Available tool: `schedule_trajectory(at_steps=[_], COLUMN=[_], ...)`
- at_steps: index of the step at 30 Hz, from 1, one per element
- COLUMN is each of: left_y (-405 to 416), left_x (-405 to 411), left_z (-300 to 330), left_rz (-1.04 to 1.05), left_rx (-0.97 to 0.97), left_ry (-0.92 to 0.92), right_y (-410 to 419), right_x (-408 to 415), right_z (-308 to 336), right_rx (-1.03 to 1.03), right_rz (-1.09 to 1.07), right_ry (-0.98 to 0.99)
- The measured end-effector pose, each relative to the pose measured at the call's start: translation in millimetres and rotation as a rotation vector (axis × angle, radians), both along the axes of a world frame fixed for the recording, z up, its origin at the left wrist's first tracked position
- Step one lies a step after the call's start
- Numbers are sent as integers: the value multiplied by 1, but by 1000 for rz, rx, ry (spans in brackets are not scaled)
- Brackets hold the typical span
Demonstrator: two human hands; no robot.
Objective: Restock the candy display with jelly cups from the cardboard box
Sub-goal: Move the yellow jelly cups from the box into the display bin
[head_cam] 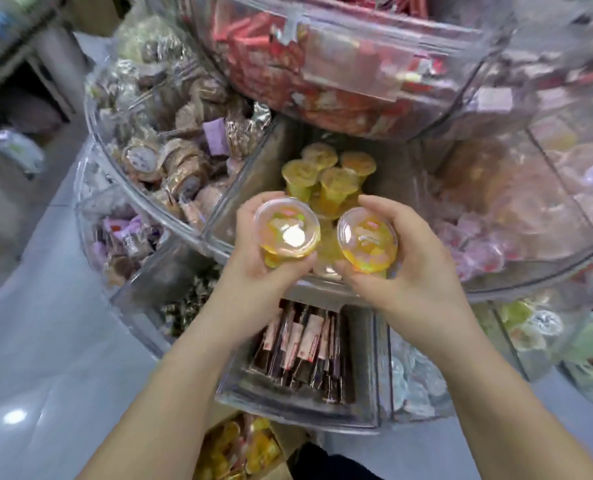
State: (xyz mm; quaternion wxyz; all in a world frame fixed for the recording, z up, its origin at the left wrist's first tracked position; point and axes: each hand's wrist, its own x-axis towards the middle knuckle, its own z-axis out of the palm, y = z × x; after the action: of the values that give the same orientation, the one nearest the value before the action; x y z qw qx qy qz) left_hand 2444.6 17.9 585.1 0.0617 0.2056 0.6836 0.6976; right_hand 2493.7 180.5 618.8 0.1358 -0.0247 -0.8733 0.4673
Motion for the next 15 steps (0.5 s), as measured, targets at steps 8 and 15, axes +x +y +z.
schedule_trajectory(at_steps=[8, 15], left_y=[33, 30], left_x=[-65, -95], left_z=[2, -11], left_rz=[49, 164], left_rx=[-478, -761], left_ry=[104, 160], right_y=[33, 26], right_x=[-54, -93], right_z=[-24, -32], right_rx=[195, 326], right_rz=[-66, -143], right_ry=[-293, -391])
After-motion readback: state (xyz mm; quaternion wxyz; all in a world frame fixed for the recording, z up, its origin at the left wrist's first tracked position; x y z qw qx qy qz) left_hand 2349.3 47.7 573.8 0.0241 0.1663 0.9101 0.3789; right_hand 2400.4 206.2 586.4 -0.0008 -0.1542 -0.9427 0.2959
